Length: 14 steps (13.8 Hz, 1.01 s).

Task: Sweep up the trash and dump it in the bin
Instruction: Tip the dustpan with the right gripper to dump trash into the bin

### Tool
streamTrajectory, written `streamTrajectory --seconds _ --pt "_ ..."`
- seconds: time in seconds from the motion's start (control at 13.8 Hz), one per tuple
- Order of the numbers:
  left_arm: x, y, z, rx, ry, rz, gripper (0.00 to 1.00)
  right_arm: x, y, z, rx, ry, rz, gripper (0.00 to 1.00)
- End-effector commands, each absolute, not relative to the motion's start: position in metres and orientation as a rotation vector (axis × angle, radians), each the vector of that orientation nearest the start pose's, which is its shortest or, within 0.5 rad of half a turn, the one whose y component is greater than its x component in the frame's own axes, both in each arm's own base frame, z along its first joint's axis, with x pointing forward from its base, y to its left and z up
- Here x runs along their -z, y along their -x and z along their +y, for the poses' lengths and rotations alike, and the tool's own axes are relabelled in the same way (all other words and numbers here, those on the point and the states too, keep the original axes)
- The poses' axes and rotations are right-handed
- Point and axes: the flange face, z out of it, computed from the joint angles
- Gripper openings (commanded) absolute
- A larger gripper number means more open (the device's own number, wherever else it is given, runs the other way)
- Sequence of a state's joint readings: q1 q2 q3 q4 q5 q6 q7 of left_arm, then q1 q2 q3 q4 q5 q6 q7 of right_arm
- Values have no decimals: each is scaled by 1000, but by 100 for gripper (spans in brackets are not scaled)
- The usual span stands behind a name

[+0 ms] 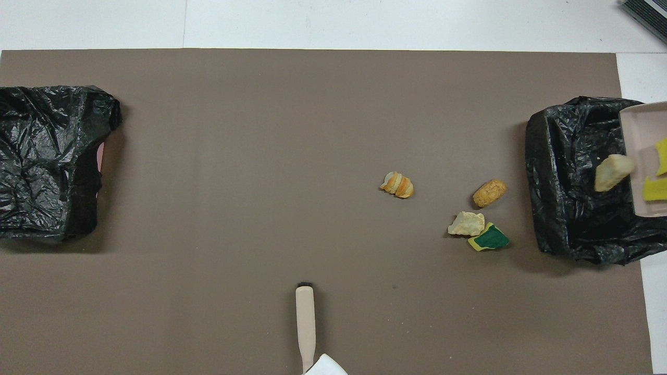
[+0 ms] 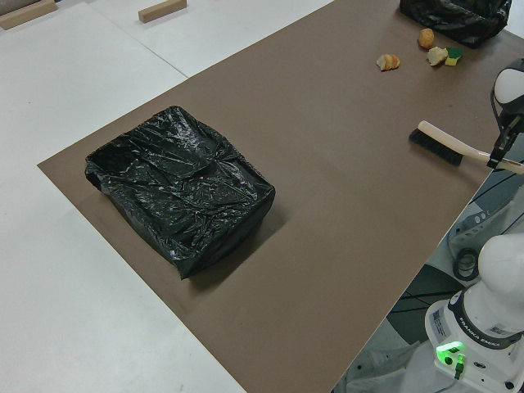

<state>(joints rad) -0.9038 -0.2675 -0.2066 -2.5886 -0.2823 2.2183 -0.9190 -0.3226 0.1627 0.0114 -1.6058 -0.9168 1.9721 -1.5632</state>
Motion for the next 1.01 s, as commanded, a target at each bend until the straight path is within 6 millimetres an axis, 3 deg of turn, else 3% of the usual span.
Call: streamTrajectory --seconds 0.0,0.22,0.29,0.43,0.65,0.94 --pt "-358 -221 -366 -405 3111 41 65 -578 -581 -243 805 -1666 1651 0" --pt "-388 -269 -352 -359 3127 133 96 -582 -585 -236 846 -1595 1667 0" --pt "-400 -285 -347 -300 3110 166 100 -583 -586 -235 862 -1573 1679 0" --pt "-421 -314 -330 -242 3093 213 100 -593 -585 -230 883 -1506 1718 0" --pt "-476 -378 -283 -190 3104 281 100 -608 -586 -213 883 -1435 1710 0" --pt "-544 -440 -222 -24 3103 336 100 -607 -585 -213 864 -1470 1720 0"
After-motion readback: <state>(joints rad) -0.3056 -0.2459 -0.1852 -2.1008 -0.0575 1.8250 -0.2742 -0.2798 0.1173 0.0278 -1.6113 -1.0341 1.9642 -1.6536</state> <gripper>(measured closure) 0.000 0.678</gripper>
